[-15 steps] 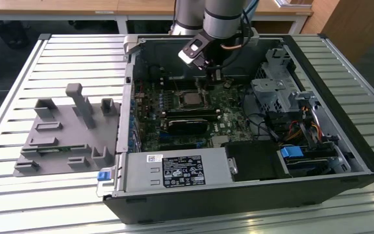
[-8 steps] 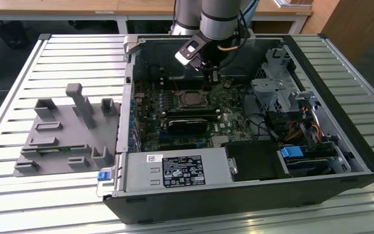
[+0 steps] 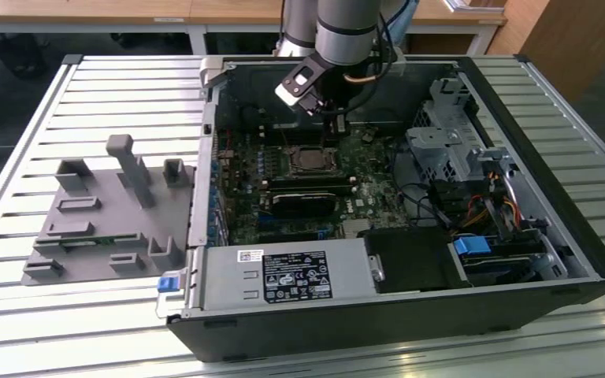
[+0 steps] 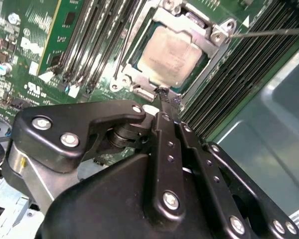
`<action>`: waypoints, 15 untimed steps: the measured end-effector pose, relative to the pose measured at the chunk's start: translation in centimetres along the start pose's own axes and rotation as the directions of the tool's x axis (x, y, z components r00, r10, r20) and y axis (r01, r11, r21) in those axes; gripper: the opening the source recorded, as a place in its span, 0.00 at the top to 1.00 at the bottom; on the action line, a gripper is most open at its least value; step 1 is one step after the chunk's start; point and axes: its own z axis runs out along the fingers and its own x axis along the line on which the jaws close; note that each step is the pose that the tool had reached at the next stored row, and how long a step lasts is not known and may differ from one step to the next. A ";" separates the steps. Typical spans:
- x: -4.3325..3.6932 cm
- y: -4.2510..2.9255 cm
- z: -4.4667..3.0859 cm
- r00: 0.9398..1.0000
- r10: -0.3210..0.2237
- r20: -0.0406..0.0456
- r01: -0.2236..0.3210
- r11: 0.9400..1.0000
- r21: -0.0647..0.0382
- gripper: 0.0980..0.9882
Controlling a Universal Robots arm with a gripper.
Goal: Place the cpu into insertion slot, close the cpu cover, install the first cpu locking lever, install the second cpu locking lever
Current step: 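Close the cpu cover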
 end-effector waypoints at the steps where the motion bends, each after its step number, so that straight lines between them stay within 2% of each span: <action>1: 0.00 -0.19 0.00 1.000 0.000 0.000 0.000 1.000 0.000 0.99; 7: 0.00 -1.18 -0.01 1.000 0.000 0.000 0.000 1.000 0.000 0.99; 15: -0.01 -1.93 -0.02 1.000 0.000 0.000 0.000 1.000 0.000 0.99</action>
